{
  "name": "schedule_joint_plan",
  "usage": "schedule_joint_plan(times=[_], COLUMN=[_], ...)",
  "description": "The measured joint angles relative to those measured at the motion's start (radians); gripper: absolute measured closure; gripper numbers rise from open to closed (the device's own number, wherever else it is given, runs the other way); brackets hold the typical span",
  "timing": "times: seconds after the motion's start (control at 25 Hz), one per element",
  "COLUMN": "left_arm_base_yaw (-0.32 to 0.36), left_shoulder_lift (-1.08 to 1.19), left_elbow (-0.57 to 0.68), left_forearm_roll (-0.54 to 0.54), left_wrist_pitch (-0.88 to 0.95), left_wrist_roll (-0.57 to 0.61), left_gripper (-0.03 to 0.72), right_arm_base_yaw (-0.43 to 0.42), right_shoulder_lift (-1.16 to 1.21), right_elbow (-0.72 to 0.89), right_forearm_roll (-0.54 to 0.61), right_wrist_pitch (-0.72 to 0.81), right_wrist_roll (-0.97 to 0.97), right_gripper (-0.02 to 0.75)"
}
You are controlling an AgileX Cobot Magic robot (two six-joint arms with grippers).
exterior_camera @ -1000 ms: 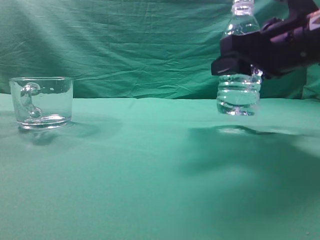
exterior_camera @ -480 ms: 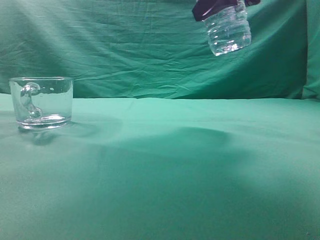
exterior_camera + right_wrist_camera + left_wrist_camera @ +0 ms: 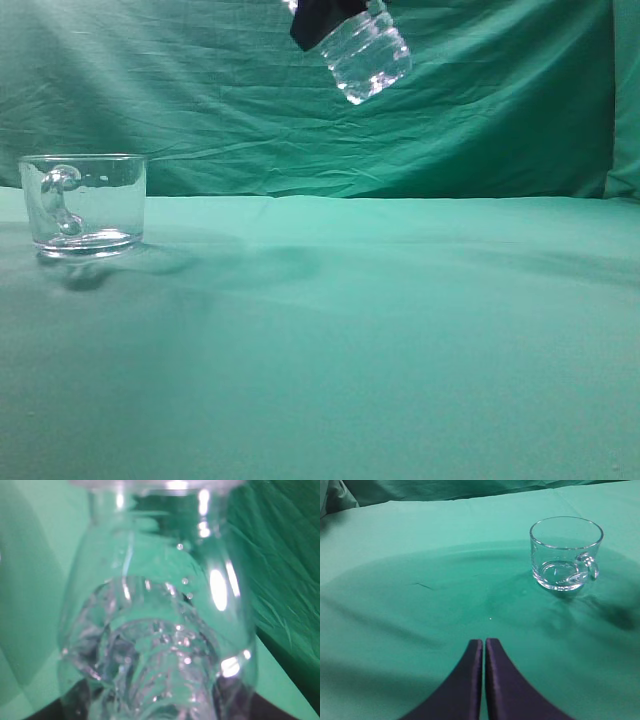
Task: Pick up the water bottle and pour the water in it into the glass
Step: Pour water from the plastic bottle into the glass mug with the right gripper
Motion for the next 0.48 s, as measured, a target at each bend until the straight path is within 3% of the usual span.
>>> schedule_joint_plan(times=[0.48], left_arm_base_yaw=[0.000], left_shoulder_lift=[0.000], left_elbow=[0.000], left_forearm_roll=[0.000], left_wrist_pitch=[0.000], left_wrist_roll=[0.000], left_gripper=[0.688], right_arm_base_yaw=[0.080], right_shoulder_lift=[0.244], right_elbow=[-0.211], right_forearm_roll=[-0.179], right_wrist_pitch=[0.061], right_wrist_roll=[0.000], right_gripper=[0.419])
